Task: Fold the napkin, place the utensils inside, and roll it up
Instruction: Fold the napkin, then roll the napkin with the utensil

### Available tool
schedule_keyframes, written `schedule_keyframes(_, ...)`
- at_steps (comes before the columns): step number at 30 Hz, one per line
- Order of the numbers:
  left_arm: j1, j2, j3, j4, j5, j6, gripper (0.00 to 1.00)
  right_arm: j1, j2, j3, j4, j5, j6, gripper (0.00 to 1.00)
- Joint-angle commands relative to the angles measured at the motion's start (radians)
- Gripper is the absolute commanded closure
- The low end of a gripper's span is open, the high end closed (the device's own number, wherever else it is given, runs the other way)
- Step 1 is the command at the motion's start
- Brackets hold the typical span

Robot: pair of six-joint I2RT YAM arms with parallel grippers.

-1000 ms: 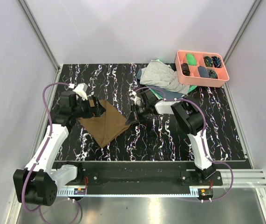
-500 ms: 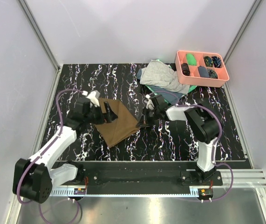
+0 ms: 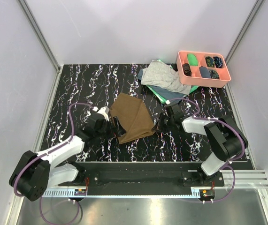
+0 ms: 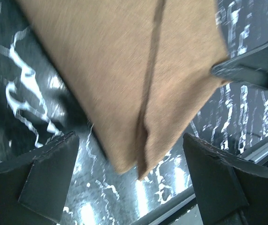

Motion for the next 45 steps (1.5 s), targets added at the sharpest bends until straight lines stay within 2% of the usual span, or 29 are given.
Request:
schedule_keyframes(1,-0.009,-0.030,-0.073,0.141,-0.010,-0.080,0.07,0.000,-0.022,-0.019,0.024,0.066,0.035,1.00)
schedule_keyframes(5,-0.009,0.017,-0.108,0.195,0.016,-0.100,0.14,0.000,-0.010,-0.021,0.041,0.046,0.044,1.00)
schedule_keyframes(9,-0.009,0.070,-0.124,0.331,0.090,-0.152,0.23,0.000,0.001,-0.027,0.056,0.029,0.052,1.00)
schedule_keyframes(13,-0.010,0.111,-0.125,0.346,0.112,-0.177,0.36,0.000,0.000,-0.039,0.071,0.031,0.066,1.00)
schedule_keyframes(18,-0.015,0.085,-0.122,0.240,0.081,-0.143,0.37,0.000,0.003,-0.041,0.076,0.031,0.069,1.00)
schedule_keyframes(24,-0.021,0.039,-0.153,0.186,0.044,-0.138,0.37,0.000,0.009,-0.042,0.091,0.018,0.076,1.00)
schedule_keyframes(26,-0.022,0.039,-0.165,0.195,0.046,-0.137,0.37,0.000,0.013,-0.045,0.102,0.012,0.079,1.00)
schedule_keyframes(32,-0.026,0.079,-0.171,0.296,0.098,-0.172,0.46,0.000,0.024,-0.048,0.113,0.003,0.084,1.00)
schedule_keyframes(39,-0.027,0.136,-0.165,0.364,0.122,-0.180,0.63,-0.002,0.021,-0.056,0.128,0.005,0.086,1.00)
schedule_keyframes(42,-0.027,0.148,-0.141,0.355,0.122,-0.165,0.76,0.000,0.012,-0.057,0.130,0.000,0.081,1.00)
schedule_keyframes(43,-0.026,0.150,-0.133,0.346,0.125,-0.152,0.86,0.000,0.007,-0.057,0.130,0.000,0.072,1.00)
schedule_keyframes(44,-0.024,0.148,-0.124,0.317,0.116,-0.145,0.91,-0.002,-0.009,-0.060,0.128,0.000,0.064,1.00)
schedule_keyframes(45,-0.024,0.140,-0.104,0.298,0.113,-0.135,0.95,0.000,-0.020,-0.062,0.128,0.003,0.058,0.94)
